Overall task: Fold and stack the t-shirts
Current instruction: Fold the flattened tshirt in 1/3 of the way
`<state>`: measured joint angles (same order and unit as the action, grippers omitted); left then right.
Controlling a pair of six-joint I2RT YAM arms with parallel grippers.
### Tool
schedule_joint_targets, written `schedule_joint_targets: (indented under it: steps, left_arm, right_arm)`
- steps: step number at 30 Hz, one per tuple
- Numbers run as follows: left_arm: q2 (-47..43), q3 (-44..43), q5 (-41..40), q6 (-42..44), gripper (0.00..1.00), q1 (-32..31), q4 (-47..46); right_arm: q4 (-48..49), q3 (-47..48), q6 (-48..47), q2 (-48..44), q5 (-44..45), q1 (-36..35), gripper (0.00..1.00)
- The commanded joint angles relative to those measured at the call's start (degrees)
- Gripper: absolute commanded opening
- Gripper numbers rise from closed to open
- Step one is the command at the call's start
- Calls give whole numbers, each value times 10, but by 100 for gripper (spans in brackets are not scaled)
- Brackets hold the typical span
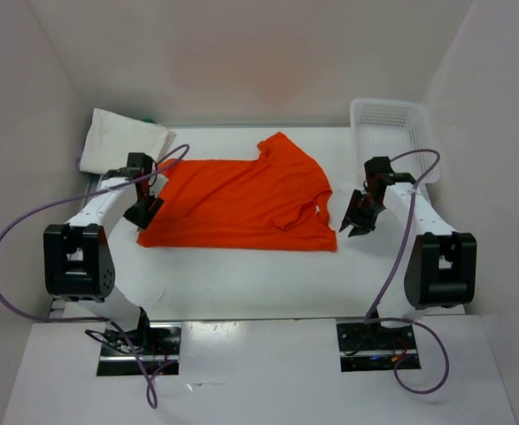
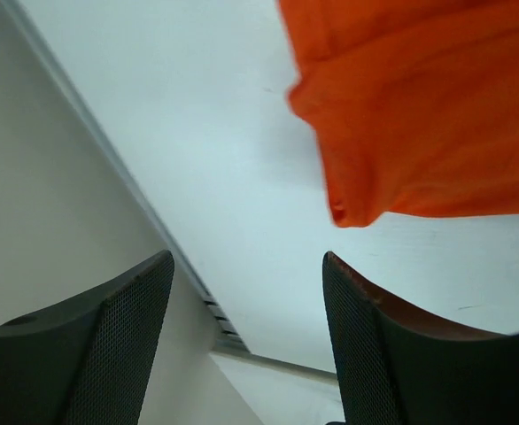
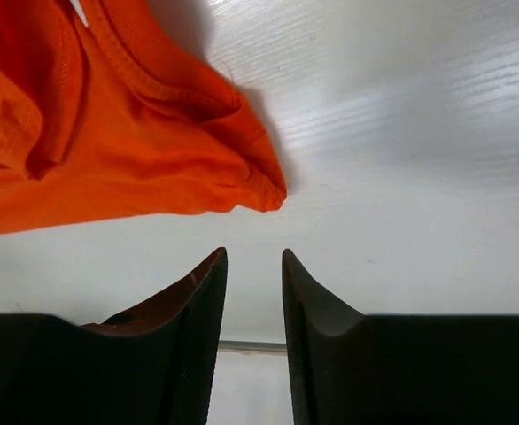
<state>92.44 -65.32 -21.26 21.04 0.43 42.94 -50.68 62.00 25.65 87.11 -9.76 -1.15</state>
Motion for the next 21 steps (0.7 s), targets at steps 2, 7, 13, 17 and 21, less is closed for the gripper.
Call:
schedule_joint_targets:
  steps: [2, 7, 13, 17, 21]
  left_arm:
    - [-21, -82, -30, 8, 75, -39, 40]
    - [-2, -173, -8, 37, 75, -180, 40]
    - [81, -233, 56, 65, 75, -376, -38]
    - [141, -268, 118, 75, 74, -437, -110]
    - [193, -285, 162, 57, 72, -451, -156]
  right_arm:
    - [-22, 16, 11, -29, -26, -3, 27]
    - [57, -8, 37, -9, -84, -24, 0]
    - [131, -14, 72, 50, -95, -67, 0]
    - [167, -27, 92, 79, -102, -73, 0]
    - [188, -49, 98, 94, -97, -73, 0]
